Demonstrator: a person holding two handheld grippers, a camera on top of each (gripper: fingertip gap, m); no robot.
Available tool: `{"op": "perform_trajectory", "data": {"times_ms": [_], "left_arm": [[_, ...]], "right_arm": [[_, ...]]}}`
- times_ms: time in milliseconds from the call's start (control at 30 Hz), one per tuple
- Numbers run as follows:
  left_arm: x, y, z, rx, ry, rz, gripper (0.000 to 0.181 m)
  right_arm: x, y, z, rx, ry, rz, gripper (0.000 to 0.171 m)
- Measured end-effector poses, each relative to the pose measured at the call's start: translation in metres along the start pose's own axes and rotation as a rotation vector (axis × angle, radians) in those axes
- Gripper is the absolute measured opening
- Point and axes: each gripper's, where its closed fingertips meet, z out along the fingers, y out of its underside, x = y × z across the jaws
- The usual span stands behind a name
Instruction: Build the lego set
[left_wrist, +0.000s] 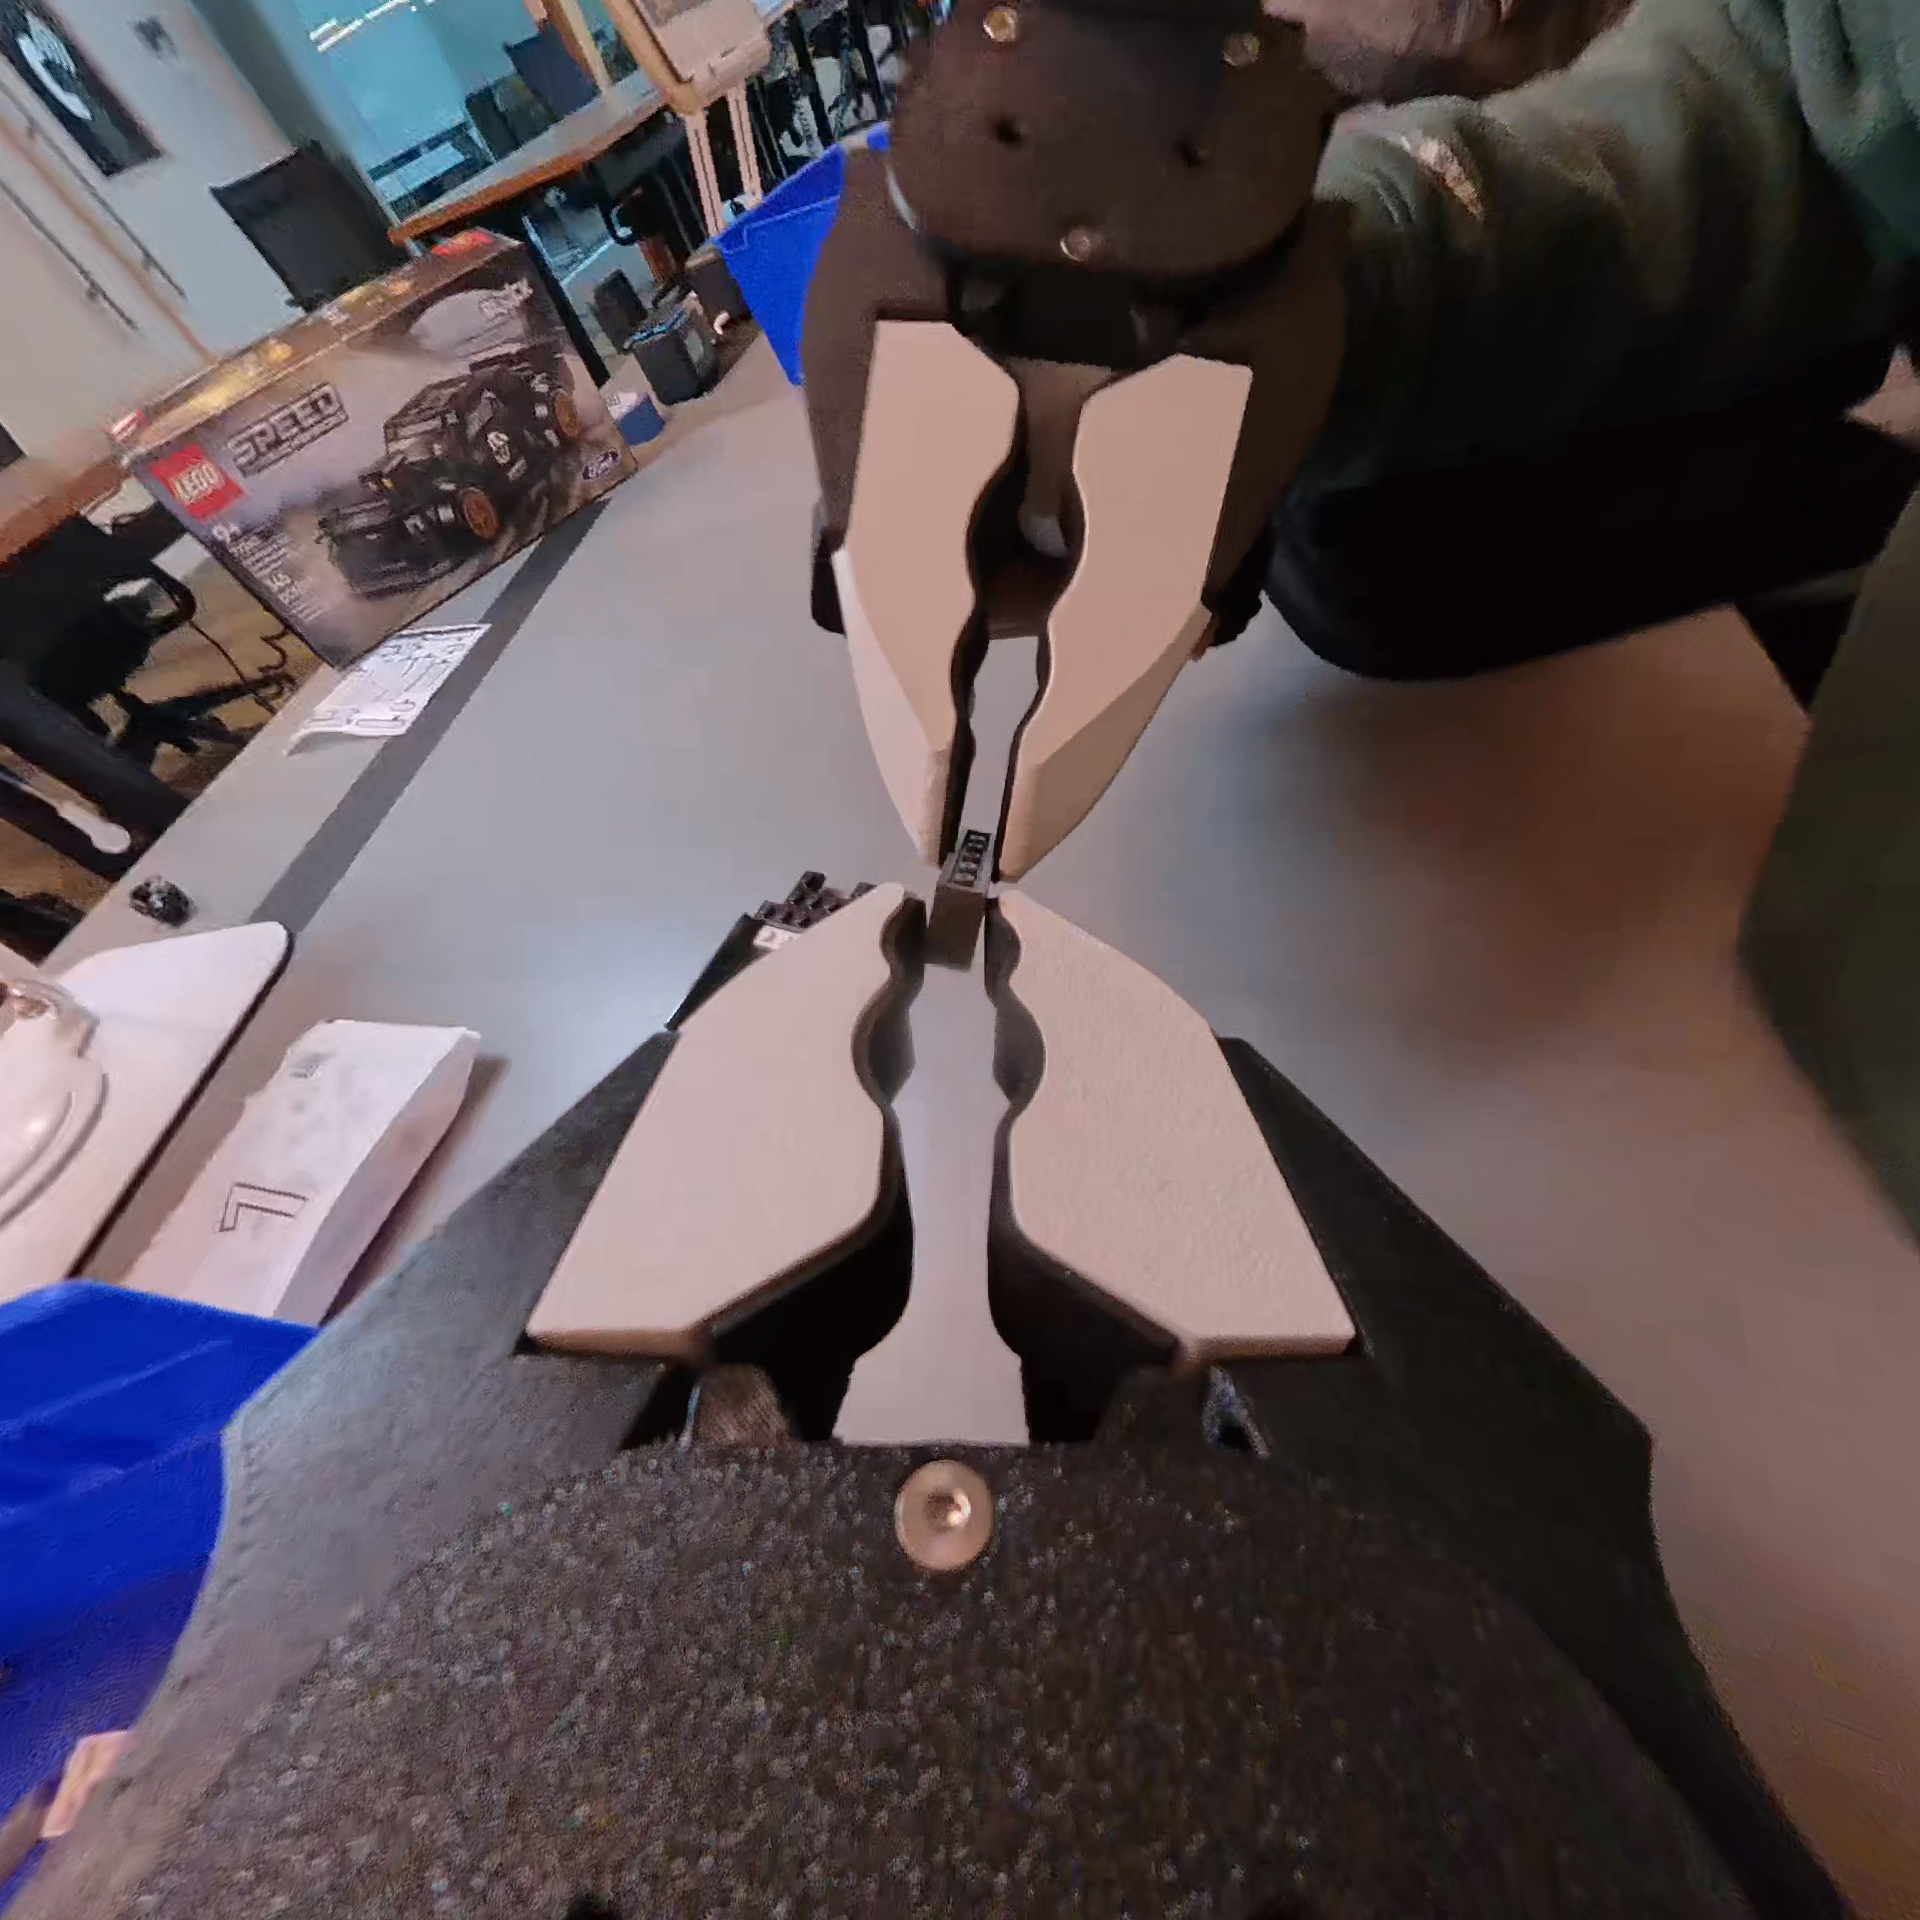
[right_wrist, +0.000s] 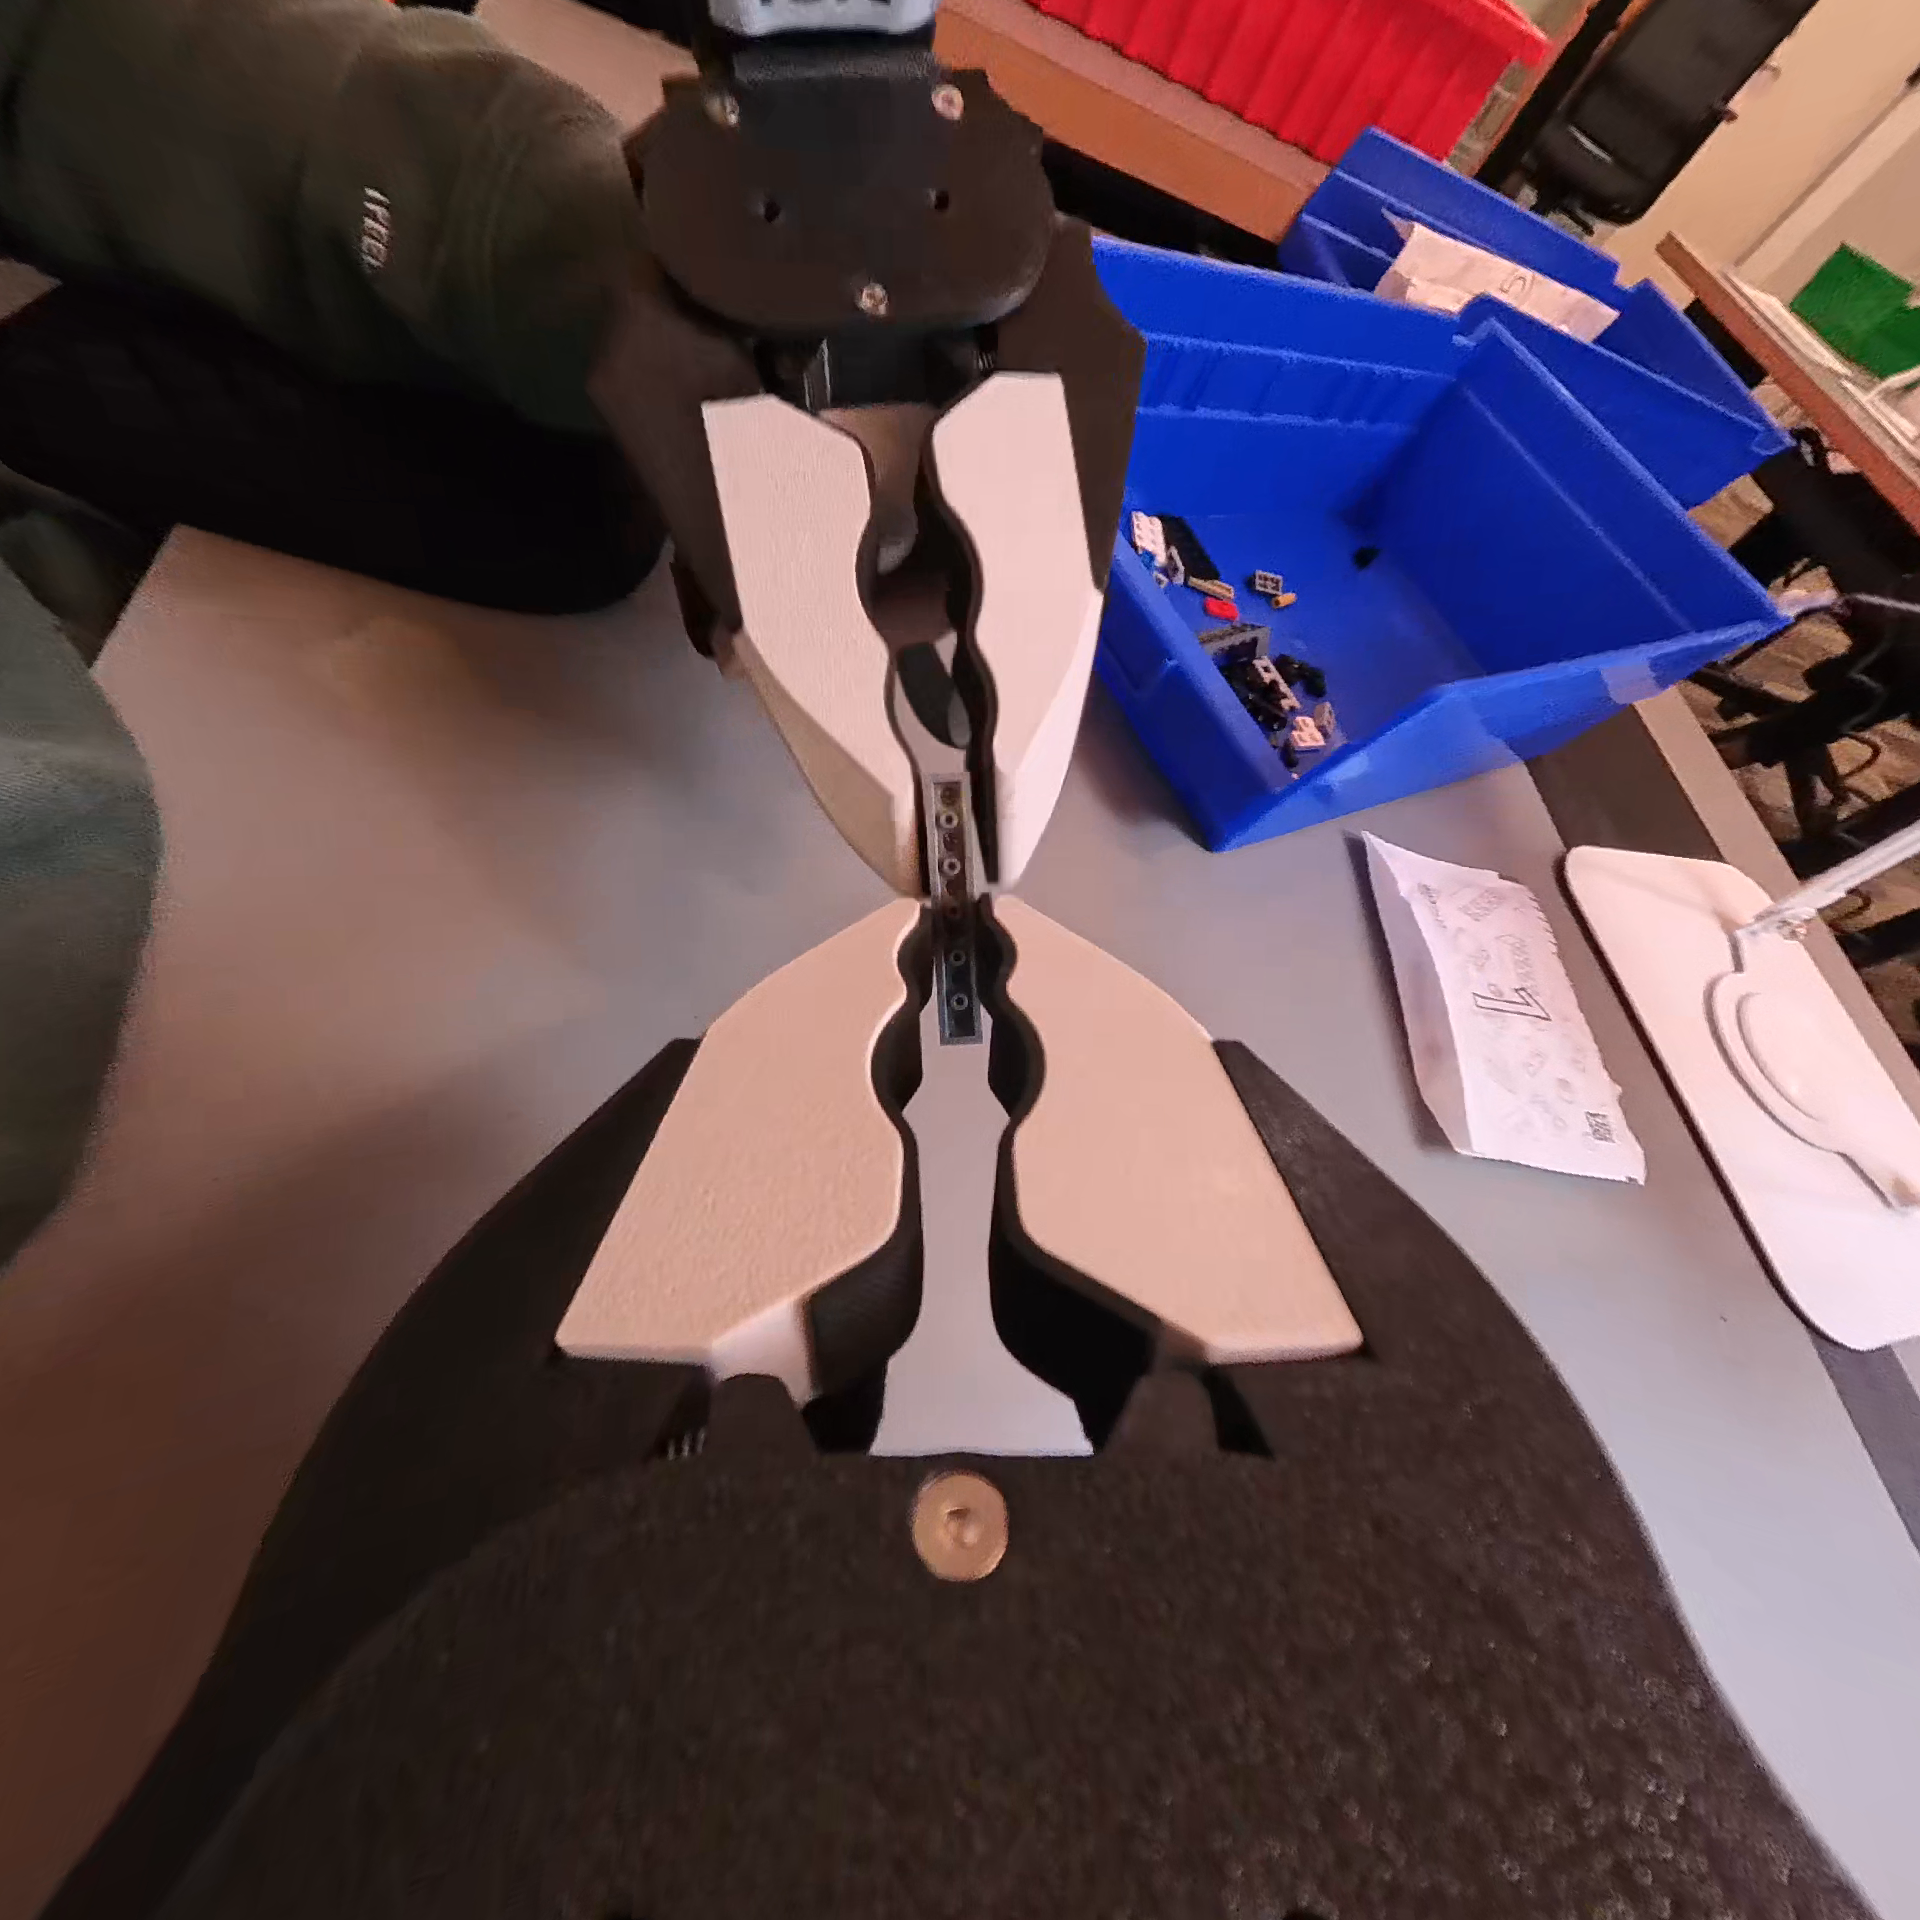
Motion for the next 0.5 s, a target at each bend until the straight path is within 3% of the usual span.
{"op": "perform_trajectory", "data": {"times_ms": [233, 500], "left_arm": [[0.005, -0.002, -0.002, -0.003, 0.027, 0.003, 0.009], [0.011, -0.005, -0.002, 0.011, 0.052, 0.033, 0.008]], "right_arm": [[-0.006, 0.010, -0.003, 0.023, -0.111, 0.091, 0.007], [-0.010, 0.009, 0.001, 0.034, -0.106, 0.057, 0.008]]}}
